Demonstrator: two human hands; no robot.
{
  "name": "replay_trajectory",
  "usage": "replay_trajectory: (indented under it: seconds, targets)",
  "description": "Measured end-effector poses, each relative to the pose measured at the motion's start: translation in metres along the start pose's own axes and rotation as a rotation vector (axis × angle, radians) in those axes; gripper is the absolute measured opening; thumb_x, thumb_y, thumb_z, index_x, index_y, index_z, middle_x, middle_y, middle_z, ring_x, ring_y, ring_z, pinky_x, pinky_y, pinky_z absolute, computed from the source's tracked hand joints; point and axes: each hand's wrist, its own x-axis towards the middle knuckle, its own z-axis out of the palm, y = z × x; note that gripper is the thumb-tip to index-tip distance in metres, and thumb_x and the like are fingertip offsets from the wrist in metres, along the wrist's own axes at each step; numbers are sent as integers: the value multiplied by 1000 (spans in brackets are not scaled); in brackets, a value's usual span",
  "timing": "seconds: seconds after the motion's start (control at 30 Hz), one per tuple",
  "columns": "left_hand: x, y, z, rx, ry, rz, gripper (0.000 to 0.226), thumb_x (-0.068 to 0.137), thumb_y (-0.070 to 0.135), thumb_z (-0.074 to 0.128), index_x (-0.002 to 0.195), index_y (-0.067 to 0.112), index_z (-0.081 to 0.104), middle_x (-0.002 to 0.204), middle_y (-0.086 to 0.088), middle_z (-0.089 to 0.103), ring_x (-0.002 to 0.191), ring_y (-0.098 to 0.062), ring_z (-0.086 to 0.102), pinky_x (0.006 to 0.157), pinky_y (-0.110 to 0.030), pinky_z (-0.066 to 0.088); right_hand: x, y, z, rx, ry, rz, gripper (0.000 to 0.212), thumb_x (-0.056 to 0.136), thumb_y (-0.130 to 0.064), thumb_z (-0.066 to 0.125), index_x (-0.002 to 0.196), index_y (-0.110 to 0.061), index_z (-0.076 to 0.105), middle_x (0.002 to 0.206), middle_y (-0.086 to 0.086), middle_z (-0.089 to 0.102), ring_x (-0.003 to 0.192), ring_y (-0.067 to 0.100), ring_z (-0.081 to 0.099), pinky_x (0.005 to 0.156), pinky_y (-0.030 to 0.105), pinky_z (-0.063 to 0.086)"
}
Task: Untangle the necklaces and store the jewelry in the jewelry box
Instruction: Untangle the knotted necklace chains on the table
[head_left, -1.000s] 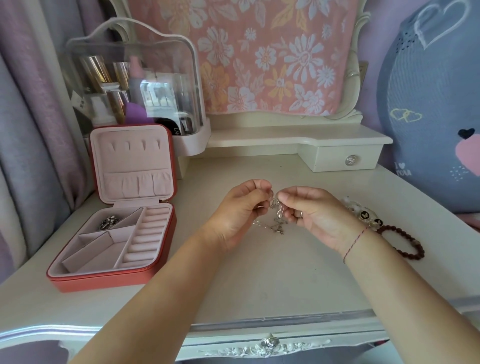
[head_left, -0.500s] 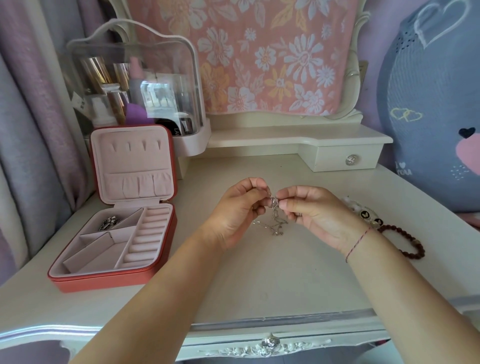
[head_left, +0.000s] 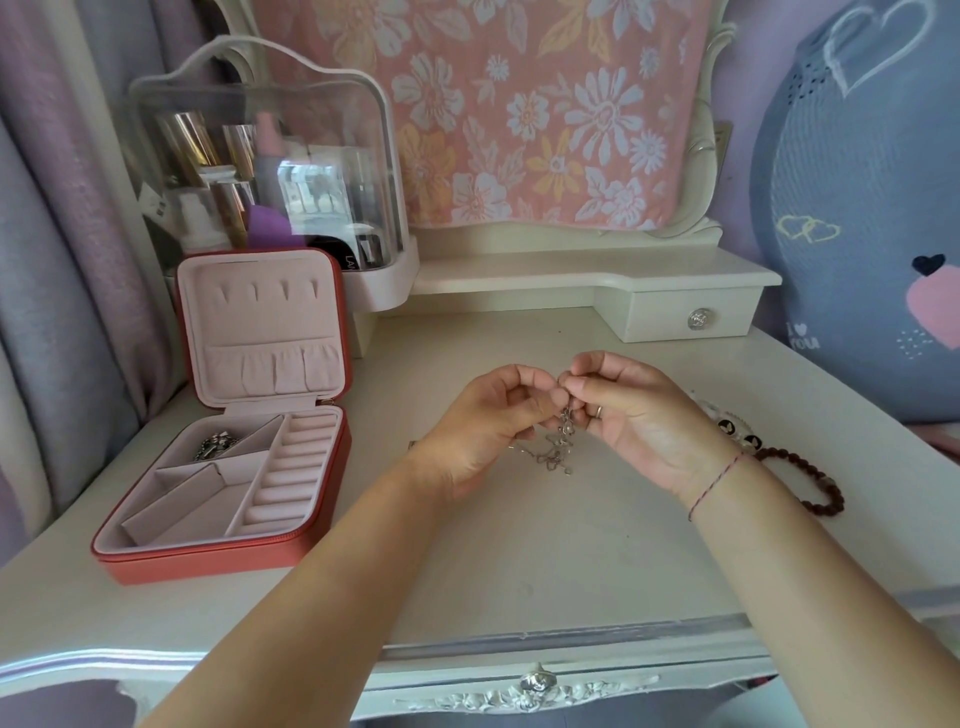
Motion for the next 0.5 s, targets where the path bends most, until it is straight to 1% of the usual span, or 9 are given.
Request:
replay_trajectory:
  seconds: [0.03, 0.1, 0.2, 0.27, 0.33, 0.4, 0.5]
  targets:
    - [0, -1, 0, 27, 5, -5, 10, 88, 5, 65, 92, 13, 61, 77, 5, 69, 68, -6, 60, 62, -16, 43, 1, 0, 0, -4, 3, -4, 15, 70, -8, 64, 83, -13, 57, 71, 3, 55, 63, 11, 53, 65, 22, 45]
    - [0, -2, 0, 60, 6, -29, 16, 86, -2, 66, 92, 12, 63, 79, 4, 70, 66, -4, 62, 60, -13, 45, 1, 0, -1, -17, 12, -14, 14, 71, -8, 64, 82, -14, 57, 68, 3, 54, 64, 13, 52, 68, 26, 42]
    - [0, -3, 1, 80, -5, -57, 16, 84, -4, 68, 96, 7, 65, 86, -1, 70, 70, -4, 64, 66, -14, 49, 1, 0, 0, -18, 30, -29, 15, 71, -7, 64, 82, -14, 56, 68, 3, 52, 63, 13, 49, 67, 27, 38]
    - [-1, -3, 3, 133, -16, -63, 16, 83, -2, 70, 97, 5, 67, 83, -1, 69, 70, -4, 64, 70, -16, 51, 1, 0, 0, -12, 28, -36, 15, 71, -8, 63, 82, -14, 54, 67, 1, 53, 63, 13, 48, 66, 26, 37]
    - [-2, -3, 5, 174, -25, -62, 9, 84, 2, 70, 90, 9, 69, 74, 3, 68, 63, -3, 61, 67, -14, 49, 1, 0, 0, -7, 22, -39, 15, 71, -7, 63, 82, -14, 54, 67, 0, 54, 62, 12, 48, 64, 26, 37]
    - [-2, -2, 6, 174, -25, -58, 9, 87, 6, 68, 83, 14, 69, 68, 7, 67, 58, -3, 57, 61, -12, 46, 1, 0, 0, 0, 30, -42, 14, 76, -3, 61, 82, -14, 55, 70, 1, 54, 62, 11, 49, 64, 24, 39]
    - [-2, 0, 5, 150, -7, -50, 10, 91, 11, 63, 84, 16, 69, 66, 12, 65, 61, -5, 54, 60, -11, 44, 2, 3, -2, -72, 66, -51, 16, 85, 4, 57, 85, -12, 60, 73, 3, 55, 68, 14, 52, 64, 23, 45]
